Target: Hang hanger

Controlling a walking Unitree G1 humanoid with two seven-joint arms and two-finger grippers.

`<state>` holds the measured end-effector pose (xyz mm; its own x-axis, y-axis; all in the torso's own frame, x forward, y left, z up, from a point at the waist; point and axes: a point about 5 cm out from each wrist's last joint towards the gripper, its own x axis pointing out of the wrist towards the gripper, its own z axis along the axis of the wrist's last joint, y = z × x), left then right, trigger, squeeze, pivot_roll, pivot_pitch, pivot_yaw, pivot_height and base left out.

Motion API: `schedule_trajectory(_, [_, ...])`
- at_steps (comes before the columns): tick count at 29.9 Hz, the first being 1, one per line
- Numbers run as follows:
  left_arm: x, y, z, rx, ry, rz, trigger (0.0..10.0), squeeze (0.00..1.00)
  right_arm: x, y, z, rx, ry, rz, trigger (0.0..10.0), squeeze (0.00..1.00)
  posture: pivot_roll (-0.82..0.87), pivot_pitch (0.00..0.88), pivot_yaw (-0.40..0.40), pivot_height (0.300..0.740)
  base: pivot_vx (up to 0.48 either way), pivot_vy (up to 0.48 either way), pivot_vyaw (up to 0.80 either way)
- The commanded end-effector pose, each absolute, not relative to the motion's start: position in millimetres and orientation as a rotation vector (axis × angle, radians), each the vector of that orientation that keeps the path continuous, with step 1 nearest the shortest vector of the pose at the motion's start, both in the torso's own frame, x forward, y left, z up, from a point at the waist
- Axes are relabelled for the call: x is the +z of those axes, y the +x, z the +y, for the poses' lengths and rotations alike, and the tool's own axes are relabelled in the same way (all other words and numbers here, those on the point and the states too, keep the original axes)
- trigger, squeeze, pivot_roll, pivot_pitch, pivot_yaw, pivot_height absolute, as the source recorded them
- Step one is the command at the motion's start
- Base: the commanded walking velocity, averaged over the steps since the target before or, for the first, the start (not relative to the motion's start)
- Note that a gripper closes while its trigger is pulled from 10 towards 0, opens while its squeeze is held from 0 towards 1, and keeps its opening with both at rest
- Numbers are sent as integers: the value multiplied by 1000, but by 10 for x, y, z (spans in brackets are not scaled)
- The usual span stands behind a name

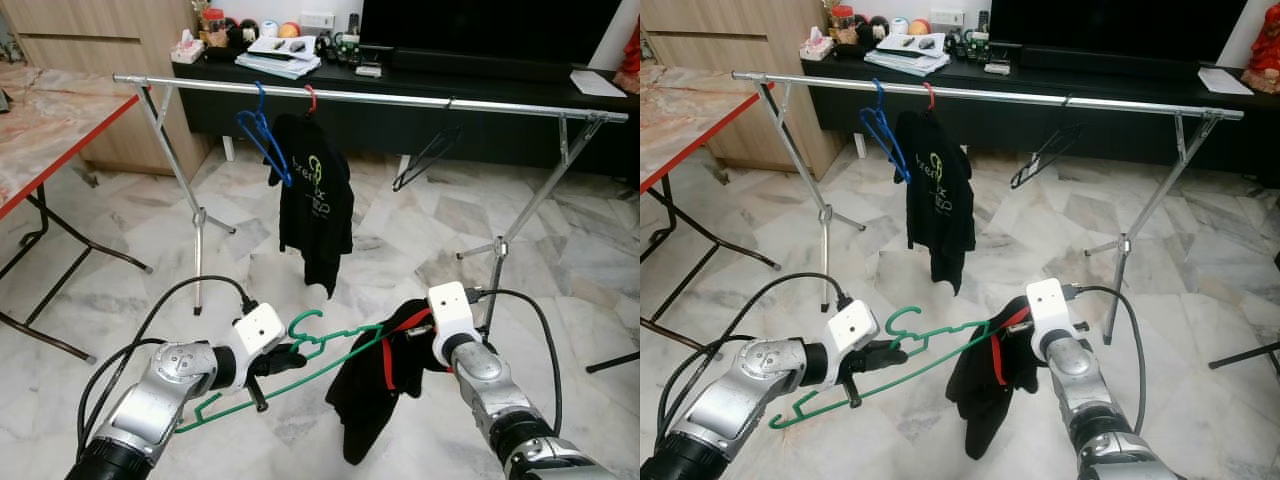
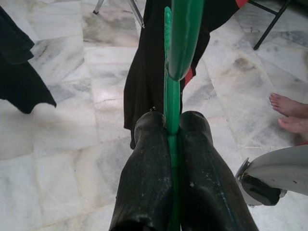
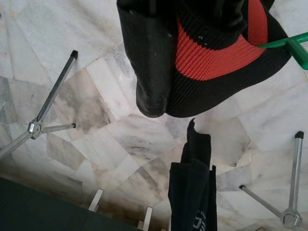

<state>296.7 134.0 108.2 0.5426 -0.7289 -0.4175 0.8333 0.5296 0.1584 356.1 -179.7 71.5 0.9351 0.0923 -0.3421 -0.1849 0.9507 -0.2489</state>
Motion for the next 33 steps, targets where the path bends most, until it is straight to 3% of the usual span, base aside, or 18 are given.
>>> schedule_trajectory(1, [1061,2942,1320,-954,361,332,10000,0,698,3549,-1797,142,-277,340,10000,0,-35,100,-43,740,0,0,0])
schedule_trajectory(16, [1105,2954,1148,-968,300,290,10000,0,737,3599,-1653,123,-61,355,10000,0,-35,99,-43,740,0,0,0])
schedule_trajectory(26, [1107,2977,1021,-940,287,255,10000,0,705,3594,-1748,-60,332,397,10000,0,-35,103,-41,740,0,0,0])
schedule_trajectory(33, [1112,2933,967,-980,272,257,10000,0,747,3623,-1718,-44,357,393,10000,0,-34,102,-39,740,0,0,0])
